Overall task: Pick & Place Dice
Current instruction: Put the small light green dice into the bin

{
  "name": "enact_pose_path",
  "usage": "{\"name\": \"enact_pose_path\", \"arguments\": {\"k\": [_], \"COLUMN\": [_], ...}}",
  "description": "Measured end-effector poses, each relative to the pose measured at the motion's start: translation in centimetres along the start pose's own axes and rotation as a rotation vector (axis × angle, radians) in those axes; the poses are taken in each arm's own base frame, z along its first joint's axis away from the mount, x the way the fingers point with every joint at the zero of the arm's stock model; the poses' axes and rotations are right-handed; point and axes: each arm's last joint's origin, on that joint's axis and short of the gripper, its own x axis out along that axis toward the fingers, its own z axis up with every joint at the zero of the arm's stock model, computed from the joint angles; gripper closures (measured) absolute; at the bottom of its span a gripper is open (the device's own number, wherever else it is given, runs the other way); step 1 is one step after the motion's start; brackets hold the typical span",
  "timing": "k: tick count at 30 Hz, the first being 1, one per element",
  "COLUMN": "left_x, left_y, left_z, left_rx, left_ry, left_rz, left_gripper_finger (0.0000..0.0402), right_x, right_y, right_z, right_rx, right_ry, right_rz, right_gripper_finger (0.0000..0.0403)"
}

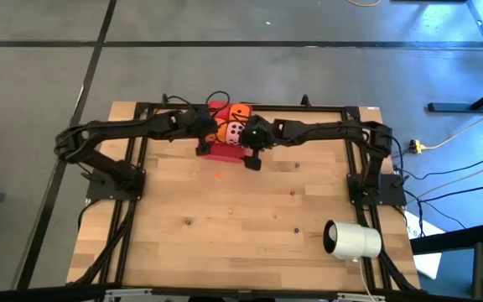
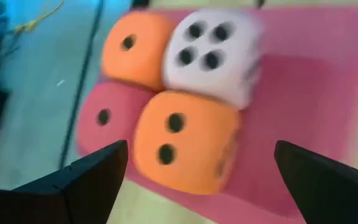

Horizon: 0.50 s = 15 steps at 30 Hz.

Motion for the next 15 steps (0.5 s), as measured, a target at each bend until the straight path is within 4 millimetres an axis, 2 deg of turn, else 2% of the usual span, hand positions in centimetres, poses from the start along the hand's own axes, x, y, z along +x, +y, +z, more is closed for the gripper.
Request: {"name": "enact_pose_path", "arguments": {"k": [5,11,15], "left_x": [-3.0,-4.5,-4.5], "left_y": [-1.4,-3.1,-4.6], "left_z": [-0.5,-2.8,-5.5], "left_rx": [-0.079,-0.112,-0.225], "left_ry": [-0.016,-0.067,-0.119], "left_rz": [-0.209,-0.287,-0.287], "left_gripper_finger": [0.0002,0.0002,0.0002], "right_x": [-1.7,-4.3,-6.8], "right_y": [1.5,2.8,3.2], "right_z": [-0.2,0.1,-2.0], "right_rx": [-0.026,-0.073,-0.066], "right_ry": [0.067,0.062,0.05], "right_rz": [0.057,0.079,0.079], "right_gripper_finger": [0.0003,0.0003,0.0003]}}
